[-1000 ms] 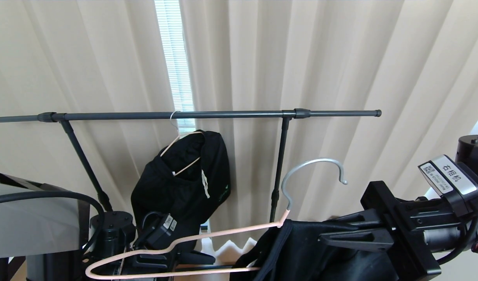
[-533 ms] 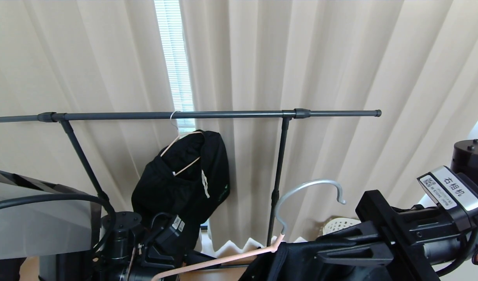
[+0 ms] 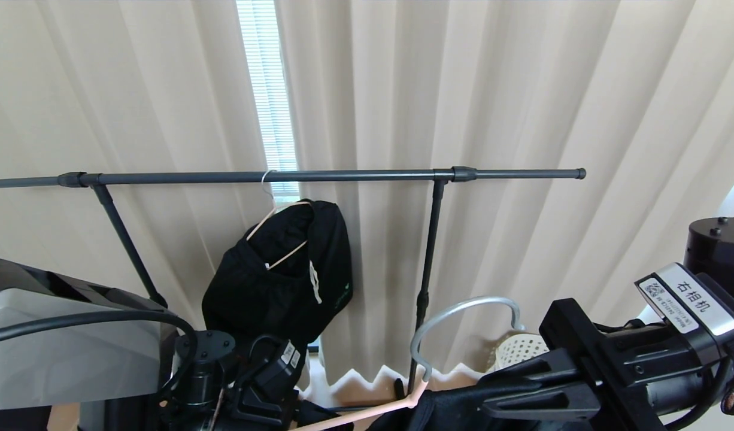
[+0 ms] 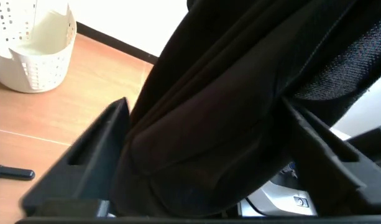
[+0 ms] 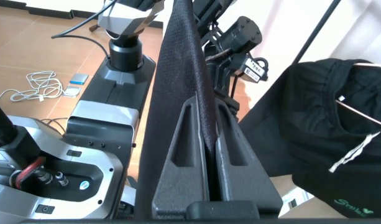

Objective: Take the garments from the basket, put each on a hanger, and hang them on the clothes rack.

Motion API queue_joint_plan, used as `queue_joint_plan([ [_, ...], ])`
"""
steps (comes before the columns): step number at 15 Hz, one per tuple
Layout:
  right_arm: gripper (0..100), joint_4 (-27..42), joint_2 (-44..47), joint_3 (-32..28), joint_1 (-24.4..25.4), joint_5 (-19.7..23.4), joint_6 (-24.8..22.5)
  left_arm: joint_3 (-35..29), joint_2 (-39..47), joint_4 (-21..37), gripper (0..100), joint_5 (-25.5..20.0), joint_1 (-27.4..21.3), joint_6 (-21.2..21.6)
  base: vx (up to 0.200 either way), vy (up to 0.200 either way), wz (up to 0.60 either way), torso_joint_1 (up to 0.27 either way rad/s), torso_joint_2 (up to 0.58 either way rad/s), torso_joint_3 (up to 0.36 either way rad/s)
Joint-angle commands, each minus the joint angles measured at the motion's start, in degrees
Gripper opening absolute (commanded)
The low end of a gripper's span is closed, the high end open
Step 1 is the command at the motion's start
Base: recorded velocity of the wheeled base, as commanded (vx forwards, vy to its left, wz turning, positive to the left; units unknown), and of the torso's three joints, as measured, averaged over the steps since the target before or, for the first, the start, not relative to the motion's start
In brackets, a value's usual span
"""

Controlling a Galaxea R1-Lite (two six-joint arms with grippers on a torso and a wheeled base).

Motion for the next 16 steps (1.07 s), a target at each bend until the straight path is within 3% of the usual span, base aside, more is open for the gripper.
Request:
queue_joint_plan([
  [1,0,-0.03,0.09,0.00,0.03,0.02,0.04,0.22,-0.03,-0.06,0,0.00,0.04,-0.04,0.000,0.000,0.00,0.000,0.00,0.000],
  [6,0,-0.12,-0.27,0.00,-2.70,0.02,0.04,1.36,-0.91,-0.06,0,0.00,2.50,0.23,0.000,0.000,0.00,0.000,0.00,0.000],
  [16,0,-3.72,-0.18,0.00,-13.07,-0.25,-0.32,0.22,-7.15,-0.06,0,0.09,10.59,-0.12,0.000,0.000,0.00,0.000,0.00,0.000],
])
